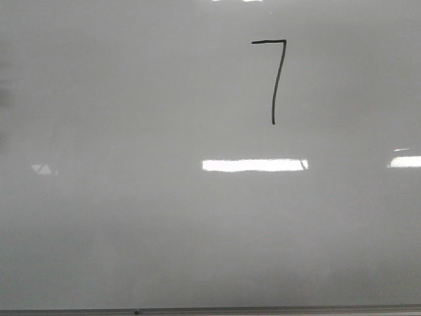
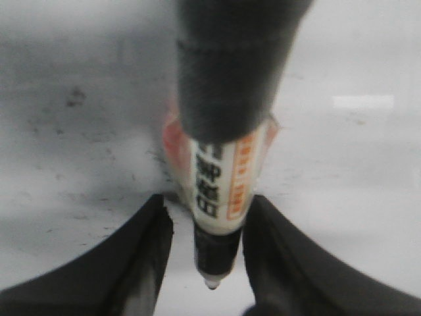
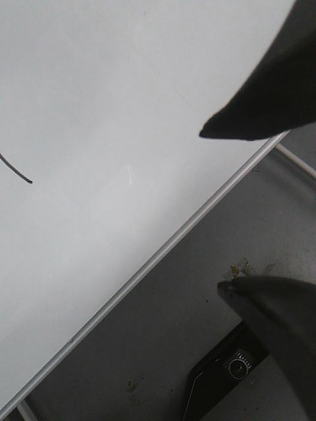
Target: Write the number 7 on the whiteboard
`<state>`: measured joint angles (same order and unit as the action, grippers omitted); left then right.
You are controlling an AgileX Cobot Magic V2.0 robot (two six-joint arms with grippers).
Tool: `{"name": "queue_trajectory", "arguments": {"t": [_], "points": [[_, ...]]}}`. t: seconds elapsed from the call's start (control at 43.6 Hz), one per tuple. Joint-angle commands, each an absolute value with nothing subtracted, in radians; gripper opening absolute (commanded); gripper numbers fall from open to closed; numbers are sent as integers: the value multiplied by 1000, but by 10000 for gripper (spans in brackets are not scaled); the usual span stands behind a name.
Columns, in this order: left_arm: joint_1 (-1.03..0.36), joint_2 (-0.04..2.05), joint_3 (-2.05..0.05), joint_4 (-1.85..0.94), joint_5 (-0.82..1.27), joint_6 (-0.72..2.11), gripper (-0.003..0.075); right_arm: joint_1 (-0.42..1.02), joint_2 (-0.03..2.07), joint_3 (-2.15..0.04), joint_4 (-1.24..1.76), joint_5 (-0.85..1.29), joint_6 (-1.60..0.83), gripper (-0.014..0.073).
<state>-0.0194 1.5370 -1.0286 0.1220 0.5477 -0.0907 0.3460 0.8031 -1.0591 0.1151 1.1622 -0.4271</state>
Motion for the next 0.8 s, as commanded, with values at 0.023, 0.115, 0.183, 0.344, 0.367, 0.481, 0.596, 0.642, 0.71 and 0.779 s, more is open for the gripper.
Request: {"name": "queue_trajectory", "arguments": {"t": [0.023, 0.115, 0.183, 0.344, 0.367, 0.481, 0.596, 0.642, 0.71, 0.779], "points": [[-19, 1516, -1058, 117, 491, -101, 375, 341, 798, -1084, 115, 1118, -426, 467], [-19, 1507, -1065, 144, 536, -101, 377, 341, 795, -1084, 115, 1118, -425, 467], [-19, 1488, -1082, 164, 593, -101, 377, 341, 786, -1084, 115, 1118, -411, 467], [-28, 1387, -1120, 167, 707, -101, 377, 341, 742, -1084, 78, 1118, -240, 467], [-31, 1368, -1120, 167, 717, -99, 377, 341, 732, -1084, 69, 1119, -204, 467], [-80, 1241, -1120, 163, 754, -94, 375, 341, 687, -1084, 40, 1119, -117, 467], [-168, 1112, -1118, 158, 796, -90, 375, 341, 627, -1081, 40, 1119, -115, 467], [-218, 1056, -1110, 156, 801, -90, 375, 341, 609, -1076, 40, 1119, -115, 467], [-287, 984, -1094, 147, 797, -90, 375, 341, 571, -1058, 40, 1118, -115, 467], [-365, 910, -1074, 133, 797, -90, 375, 341, 539, -1036, 40, 1118, -115, 467]]}}
